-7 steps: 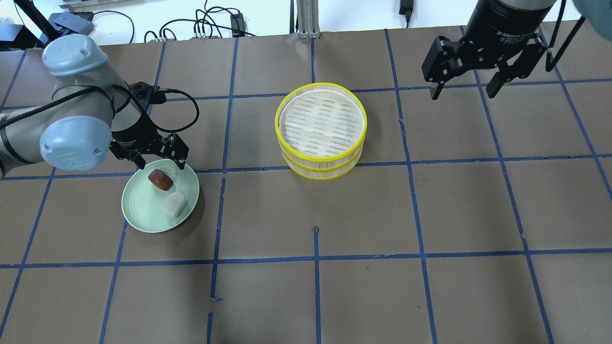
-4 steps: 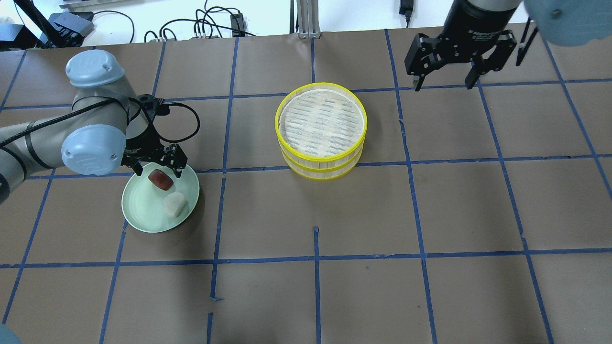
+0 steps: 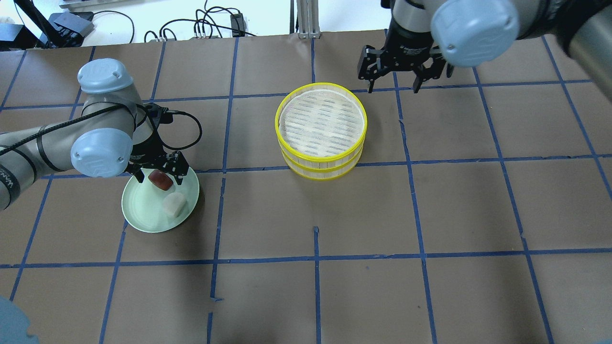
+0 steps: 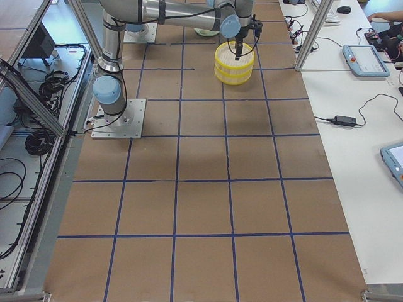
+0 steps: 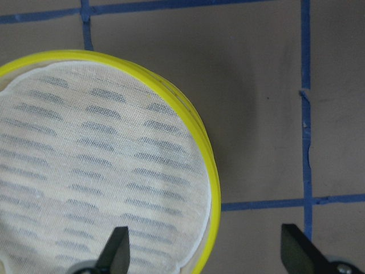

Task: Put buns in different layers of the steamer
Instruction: 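Grasp the white bun with left gripper while right gripper grips steamer top tier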

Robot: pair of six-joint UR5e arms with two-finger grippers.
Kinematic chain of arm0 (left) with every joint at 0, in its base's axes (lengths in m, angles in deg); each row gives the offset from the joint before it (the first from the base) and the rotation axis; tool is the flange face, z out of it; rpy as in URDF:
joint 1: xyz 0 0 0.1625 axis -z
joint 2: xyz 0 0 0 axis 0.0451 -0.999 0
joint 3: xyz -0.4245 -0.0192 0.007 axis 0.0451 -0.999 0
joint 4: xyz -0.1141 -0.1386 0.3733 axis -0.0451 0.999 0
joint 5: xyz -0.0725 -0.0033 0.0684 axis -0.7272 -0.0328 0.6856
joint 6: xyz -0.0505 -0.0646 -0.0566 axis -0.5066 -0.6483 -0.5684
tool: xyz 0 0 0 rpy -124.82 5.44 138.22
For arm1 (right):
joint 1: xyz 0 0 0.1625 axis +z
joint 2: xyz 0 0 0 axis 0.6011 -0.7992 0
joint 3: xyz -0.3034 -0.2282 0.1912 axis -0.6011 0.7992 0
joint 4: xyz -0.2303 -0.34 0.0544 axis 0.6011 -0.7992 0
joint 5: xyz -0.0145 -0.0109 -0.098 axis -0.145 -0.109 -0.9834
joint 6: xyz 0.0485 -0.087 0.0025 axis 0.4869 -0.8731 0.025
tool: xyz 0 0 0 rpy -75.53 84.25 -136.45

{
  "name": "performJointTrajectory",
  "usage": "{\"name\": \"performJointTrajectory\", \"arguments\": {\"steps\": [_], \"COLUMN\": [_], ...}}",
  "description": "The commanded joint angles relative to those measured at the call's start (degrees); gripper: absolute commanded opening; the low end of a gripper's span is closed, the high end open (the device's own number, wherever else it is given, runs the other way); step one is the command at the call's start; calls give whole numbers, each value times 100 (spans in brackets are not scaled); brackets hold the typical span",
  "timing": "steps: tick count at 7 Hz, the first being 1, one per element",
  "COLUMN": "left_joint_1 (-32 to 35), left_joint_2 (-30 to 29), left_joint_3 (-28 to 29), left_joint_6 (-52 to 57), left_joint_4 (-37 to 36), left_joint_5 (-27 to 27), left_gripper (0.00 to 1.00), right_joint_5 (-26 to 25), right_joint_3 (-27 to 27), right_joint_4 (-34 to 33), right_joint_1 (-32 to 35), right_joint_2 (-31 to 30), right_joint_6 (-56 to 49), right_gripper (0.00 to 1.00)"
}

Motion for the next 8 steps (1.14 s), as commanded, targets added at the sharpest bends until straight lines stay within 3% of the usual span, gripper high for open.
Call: {"name": "performJointTrajectory", "arguments": {"steps": [1,2,3,4,5,6,8], "left_joint_1": [40,41,41,41,41,41,137], "left_joint_2": [-39,-47,-47,-47,-47,22,433], "left_joint_3": [-187,-249,-241,-232,-154,-57,704], "left_joint_6": [-234,-234,-243,-382,-462,-471,-454], "left_joint_4": [-2,7,7,7,-2,-19,346], "left_joint_5": [-1,16,25,8,-1,-1,16], "left_gripper": [93,88,66,39,22,14,11], "right_joint_5": [-34,-43,-61,-87,-427,-517,-518], "right_joint_3": [-356,-435,-454,-462,-471,-463,-471], "right_joint_4": [-643,-775,-811,-794,-768,-785,-741], "right_joint_1": [31,31,23,23,23,-4,-30], "right_joint_2": [296,288,297,279,244,209,183], "right_joint_6": [2,1,1,-7,-25,-173,-175], "right_gripper": [93,92,78,50,31,25,20]}}
